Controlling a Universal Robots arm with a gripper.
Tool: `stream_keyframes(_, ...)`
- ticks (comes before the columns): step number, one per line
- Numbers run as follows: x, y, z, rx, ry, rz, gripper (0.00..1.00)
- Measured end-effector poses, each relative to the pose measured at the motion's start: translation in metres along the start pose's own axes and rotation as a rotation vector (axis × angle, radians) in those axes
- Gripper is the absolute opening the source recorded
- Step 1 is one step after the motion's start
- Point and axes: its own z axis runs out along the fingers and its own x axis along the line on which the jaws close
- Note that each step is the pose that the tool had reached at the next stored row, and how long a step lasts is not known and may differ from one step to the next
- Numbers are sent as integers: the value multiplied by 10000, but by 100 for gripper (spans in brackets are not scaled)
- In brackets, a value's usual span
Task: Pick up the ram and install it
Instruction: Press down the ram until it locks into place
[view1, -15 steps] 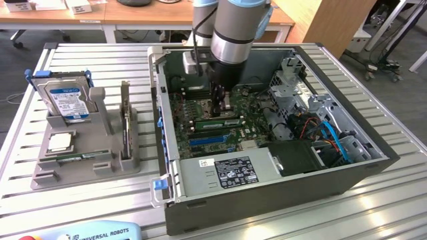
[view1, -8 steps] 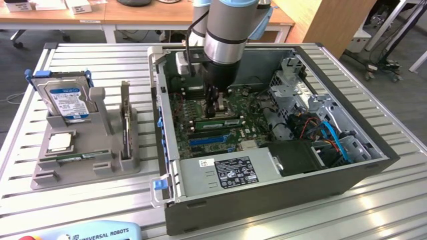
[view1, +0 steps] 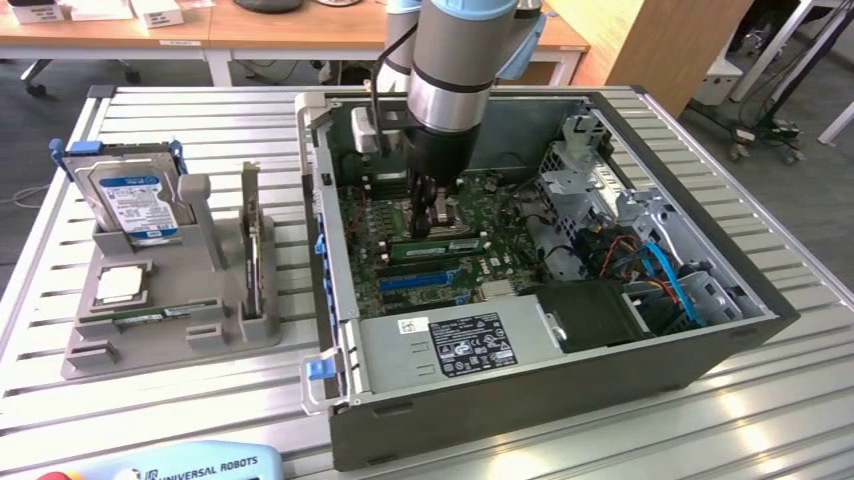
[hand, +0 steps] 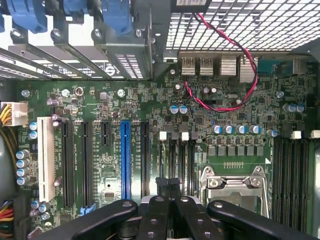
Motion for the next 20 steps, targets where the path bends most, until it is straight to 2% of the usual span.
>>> stream_keyframes(4, -1, -40, 0, 0, -1, -1, 10)
stream_keyframes(20, 3, -41, 50, 0, 0, 0, 10)
